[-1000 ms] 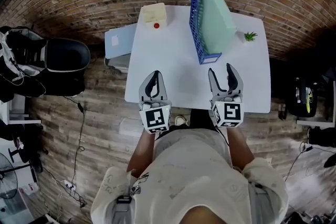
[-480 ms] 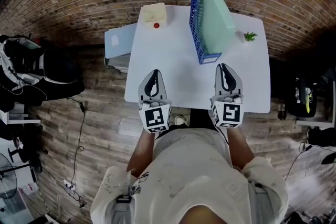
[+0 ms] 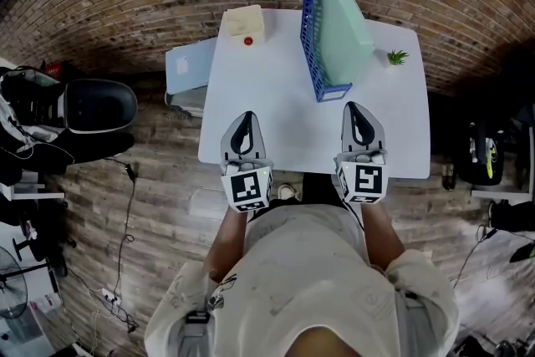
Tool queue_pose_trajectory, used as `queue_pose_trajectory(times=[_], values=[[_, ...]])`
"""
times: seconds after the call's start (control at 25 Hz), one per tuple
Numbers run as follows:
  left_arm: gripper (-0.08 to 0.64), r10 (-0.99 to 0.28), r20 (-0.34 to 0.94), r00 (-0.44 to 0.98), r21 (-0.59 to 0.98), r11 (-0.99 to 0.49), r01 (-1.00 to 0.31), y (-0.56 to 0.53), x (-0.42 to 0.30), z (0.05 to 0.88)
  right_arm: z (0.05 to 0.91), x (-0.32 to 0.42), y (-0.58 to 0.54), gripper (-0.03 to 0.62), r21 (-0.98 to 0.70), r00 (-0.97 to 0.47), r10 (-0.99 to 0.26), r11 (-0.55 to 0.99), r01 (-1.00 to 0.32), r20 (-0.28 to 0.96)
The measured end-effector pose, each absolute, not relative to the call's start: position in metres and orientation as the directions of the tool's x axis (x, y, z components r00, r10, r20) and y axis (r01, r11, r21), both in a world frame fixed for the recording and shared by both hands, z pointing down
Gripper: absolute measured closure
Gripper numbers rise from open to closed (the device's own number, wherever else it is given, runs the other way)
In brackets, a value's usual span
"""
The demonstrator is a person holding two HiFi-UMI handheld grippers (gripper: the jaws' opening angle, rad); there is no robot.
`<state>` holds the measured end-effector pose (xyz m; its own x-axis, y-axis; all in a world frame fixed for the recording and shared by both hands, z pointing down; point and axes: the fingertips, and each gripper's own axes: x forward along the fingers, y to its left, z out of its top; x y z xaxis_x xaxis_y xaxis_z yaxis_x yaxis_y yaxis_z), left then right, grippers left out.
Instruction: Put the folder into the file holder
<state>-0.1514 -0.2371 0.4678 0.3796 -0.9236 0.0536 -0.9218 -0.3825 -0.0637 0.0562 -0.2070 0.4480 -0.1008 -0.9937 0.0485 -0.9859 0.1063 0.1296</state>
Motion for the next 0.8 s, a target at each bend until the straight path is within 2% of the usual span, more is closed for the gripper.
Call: queue_pose_trajectory(times=[0.48, 0.8], values=[[0.548, -0.919, 0.048, 0.391, -0.054, -0.393, -0.918, -0.24, -0.146, 0.466, 0.436, 0.064, -0.207, 0.572, 0.148, -0.076, -0.997, 0.079, -0.986, 0.023], [0.548, -0.916, 0.058, 0.396, -0.06, -0.399, -0.915, -0.24, -0.143, 0.467, 0.445, 0.068, -0.209, 0.572, 0.155, -0.057, -0.996, 0.067, -0.986, 0.068]])
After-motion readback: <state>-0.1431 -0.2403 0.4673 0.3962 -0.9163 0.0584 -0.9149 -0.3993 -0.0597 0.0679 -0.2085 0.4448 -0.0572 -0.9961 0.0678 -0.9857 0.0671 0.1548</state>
